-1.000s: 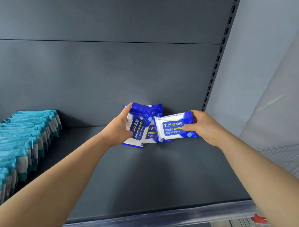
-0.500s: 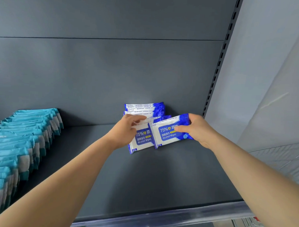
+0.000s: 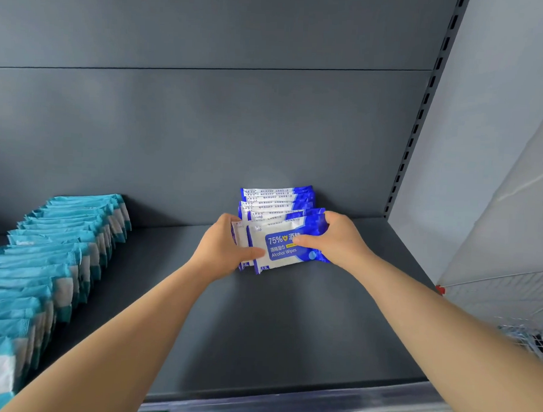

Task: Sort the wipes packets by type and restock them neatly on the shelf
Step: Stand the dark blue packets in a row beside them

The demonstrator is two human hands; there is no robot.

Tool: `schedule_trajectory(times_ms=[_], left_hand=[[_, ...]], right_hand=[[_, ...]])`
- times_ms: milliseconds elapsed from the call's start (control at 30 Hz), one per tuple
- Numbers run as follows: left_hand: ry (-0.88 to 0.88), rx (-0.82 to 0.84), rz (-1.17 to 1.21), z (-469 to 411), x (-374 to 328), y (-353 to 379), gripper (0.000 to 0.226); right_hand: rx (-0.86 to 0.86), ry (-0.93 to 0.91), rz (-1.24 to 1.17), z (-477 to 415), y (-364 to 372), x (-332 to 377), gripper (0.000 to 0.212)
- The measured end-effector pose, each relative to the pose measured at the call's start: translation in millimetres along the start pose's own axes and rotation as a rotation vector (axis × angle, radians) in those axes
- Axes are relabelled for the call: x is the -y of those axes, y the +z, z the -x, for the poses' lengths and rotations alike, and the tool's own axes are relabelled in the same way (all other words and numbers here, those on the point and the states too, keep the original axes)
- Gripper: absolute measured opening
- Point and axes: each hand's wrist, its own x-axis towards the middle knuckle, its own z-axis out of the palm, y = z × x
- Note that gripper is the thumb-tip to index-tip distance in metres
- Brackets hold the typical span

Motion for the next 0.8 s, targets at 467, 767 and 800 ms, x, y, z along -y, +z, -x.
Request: schedule_trajectory(times_ms=[467, 767, 800], left_hand=[[0.046, 0.120, 0.109, -1, 12, 9, 0.052], [0.049, 0.131, 0.023, 0, 17, 2, 0.059], [0.044, 0.112, 0.016, 2, 18, 2, 0.060]], right_hand=[[0.052, -0.005, -0.023, -6, -6, -13, 0.031], [0.028, 0.035, 0.155, 0, 1, -4, 0.053], [0.018, 0.047, 0.191, 3, -1, -4, 0.055]])
